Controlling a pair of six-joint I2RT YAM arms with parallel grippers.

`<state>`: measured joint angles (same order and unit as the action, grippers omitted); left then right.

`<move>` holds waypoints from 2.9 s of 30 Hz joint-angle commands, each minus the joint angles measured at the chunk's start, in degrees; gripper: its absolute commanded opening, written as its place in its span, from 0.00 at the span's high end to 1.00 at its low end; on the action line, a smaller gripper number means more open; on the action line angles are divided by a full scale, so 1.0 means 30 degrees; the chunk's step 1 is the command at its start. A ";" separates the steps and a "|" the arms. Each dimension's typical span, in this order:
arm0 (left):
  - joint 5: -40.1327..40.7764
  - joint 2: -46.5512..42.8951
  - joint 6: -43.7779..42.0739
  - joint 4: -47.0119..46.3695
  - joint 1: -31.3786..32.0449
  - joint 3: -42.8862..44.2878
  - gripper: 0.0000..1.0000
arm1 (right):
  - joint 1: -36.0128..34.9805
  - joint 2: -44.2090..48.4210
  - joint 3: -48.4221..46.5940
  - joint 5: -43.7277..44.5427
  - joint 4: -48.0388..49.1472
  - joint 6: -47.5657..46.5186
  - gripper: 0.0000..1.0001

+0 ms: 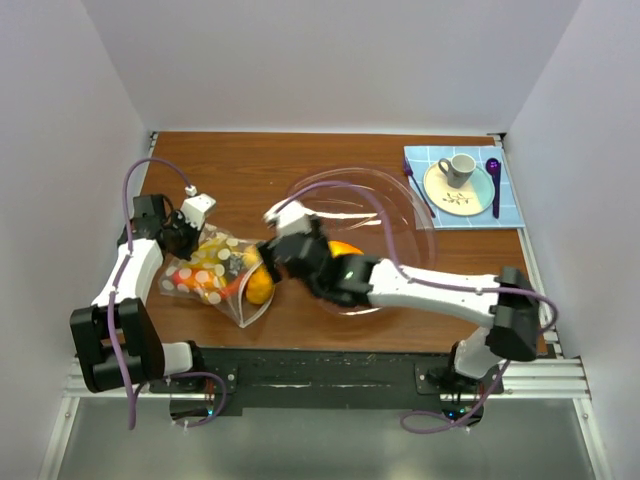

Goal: Open the zip-top bag and remove the fake food

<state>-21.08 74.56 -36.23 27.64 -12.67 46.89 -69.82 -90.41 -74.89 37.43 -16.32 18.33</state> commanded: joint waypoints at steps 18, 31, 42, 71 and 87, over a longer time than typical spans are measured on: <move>-0.0032 -0.0246 -0.0814 -0.0688 0.0004 -0.0719 0.90 | -0.0751 -0.7830 -0.2809 -0.2130 0.2917 0.0776 0.01; -0.0385 -0.0158 -0.0610 -0.0746 0.0004 -0.0660 0.90 | -0.0632 -0.9531 -0.3163 -0.4566 0.3270 0.1830 0.02; -0.0181 -0.0157 -0.0404 -0.1039 0.0003 -0.0807 0.98 | -0.0896 -0.6784 -0.1754 -0.3719 0.3096 0.1538 0.66; -0.0854 -0.0978 0.0533 0.0045 0.0033 0.0160 1.00 | 0.7428 0.0402 0.0801 -0.2048 -0.1678 0.2125 0.01; 0.0054 -0.0100 0.0329 -0.1156 0.0033 -0.0367 1.00 | -0.1803 -0.4605 -0.0553 -0.3101 0.3035 -0.1393 0.14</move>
<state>-21.47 73.76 -35.55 26.74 -12.67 45.25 -75.05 -99.55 -75.35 29.08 -10.09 15.03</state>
